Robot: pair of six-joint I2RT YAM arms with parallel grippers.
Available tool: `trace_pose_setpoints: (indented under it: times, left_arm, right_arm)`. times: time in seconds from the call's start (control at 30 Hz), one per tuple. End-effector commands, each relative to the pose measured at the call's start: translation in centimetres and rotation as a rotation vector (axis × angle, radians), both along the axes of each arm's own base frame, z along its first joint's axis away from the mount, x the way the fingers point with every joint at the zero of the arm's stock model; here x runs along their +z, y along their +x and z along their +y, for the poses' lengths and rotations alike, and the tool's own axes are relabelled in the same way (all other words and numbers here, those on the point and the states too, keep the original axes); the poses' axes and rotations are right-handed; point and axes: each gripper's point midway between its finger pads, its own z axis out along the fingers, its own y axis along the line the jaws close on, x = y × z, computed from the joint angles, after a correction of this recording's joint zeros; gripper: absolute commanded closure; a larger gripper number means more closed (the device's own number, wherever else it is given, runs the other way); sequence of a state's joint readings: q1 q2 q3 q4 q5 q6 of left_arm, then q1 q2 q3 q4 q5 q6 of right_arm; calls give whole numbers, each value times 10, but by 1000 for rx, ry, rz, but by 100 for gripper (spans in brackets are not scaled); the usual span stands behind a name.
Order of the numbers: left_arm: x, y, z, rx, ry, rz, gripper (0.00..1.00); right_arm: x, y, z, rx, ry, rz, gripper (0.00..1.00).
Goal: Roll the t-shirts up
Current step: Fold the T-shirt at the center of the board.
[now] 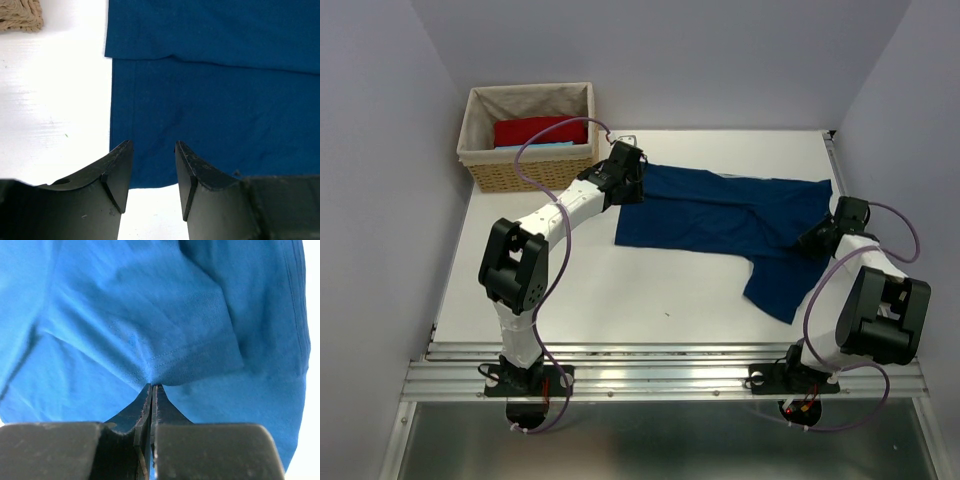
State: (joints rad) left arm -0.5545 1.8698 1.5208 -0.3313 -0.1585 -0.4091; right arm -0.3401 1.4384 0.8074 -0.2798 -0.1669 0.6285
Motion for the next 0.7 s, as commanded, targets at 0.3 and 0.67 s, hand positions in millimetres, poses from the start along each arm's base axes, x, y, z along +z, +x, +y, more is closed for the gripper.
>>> trace_pose_setpoints:
  times: [0.3,0.67]
  left_arm:
    - [31,4,0,8,-18,-59,50]
    - [-2,-36,31,56,1,40,48]
  right_arm:
    - [28,-14,-17,-20,-112,14,44]
    - [92,-32,-30,-91,-209,-52,42]
